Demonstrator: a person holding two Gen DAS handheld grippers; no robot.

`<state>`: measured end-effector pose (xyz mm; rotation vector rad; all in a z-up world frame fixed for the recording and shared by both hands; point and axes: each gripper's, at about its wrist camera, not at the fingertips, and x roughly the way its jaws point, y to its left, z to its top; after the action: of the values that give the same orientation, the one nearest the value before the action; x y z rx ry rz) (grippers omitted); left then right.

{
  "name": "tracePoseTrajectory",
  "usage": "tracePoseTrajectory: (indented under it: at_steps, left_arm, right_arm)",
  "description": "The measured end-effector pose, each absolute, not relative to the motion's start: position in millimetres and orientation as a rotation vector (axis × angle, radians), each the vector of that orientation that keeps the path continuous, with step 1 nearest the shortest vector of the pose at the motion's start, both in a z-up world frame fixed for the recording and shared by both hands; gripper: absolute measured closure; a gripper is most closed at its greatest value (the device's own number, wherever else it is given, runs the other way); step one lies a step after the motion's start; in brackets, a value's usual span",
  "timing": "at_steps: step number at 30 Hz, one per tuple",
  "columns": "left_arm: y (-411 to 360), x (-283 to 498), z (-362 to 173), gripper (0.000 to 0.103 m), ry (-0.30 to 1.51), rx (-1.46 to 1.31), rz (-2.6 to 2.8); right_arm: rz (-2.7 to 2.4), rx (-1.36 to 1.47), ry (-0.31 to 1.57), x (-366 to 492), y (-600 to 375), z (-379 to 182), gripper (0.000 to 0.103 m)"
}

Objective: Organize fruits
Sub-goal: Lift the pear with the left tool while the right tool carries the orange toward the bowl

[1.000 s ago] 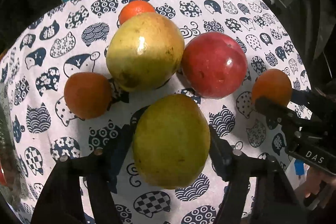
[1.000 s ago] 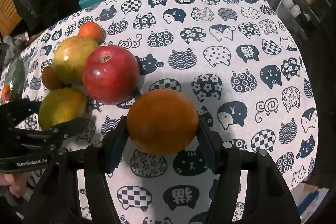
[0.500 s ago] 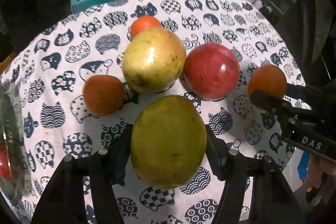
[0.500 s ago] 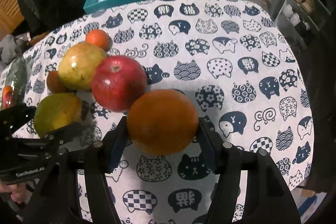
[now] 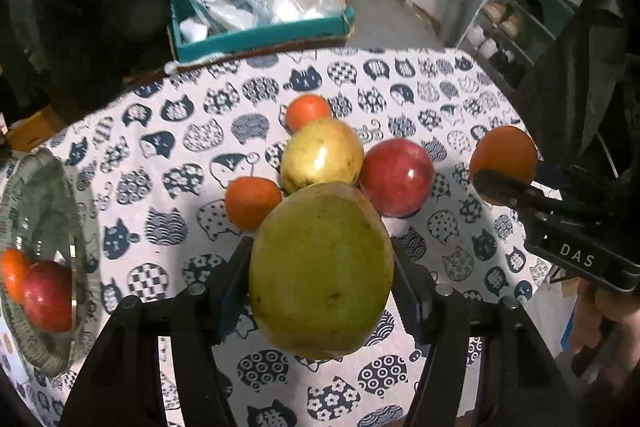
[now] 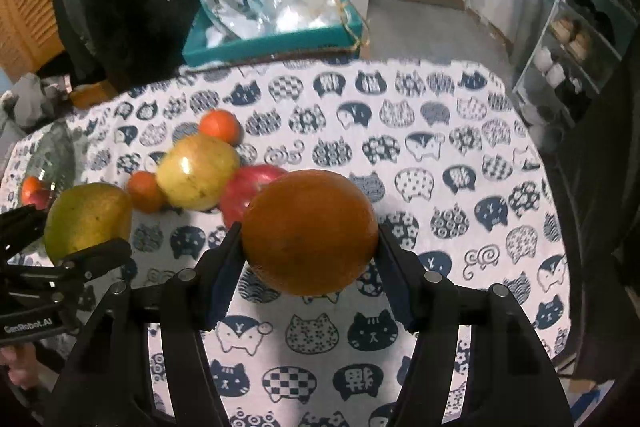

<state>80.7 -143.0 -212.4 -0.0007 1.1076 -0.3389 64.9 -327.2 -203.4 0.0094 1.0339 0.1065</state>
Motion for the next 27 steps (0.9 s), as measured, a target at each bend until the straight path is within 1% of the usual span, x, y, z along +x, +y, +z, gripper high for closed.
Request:
tracePoseTrajectory:
  at_steps: [12,27]
  left_arm:
    - [-113.7,63.6,-153.0,0.038,0.973,-0.047,-0.319]
    - [-78.8,44.8,-104.8,0.038,0.845,-0.074,-0.273]
  right_arm:
    - [0.142,0.003,0.917,54.5,-311.1,-153.3,0.039]
    - [0.202,-0.016,0.789,41.8,-283.6,-99.7,0.039]
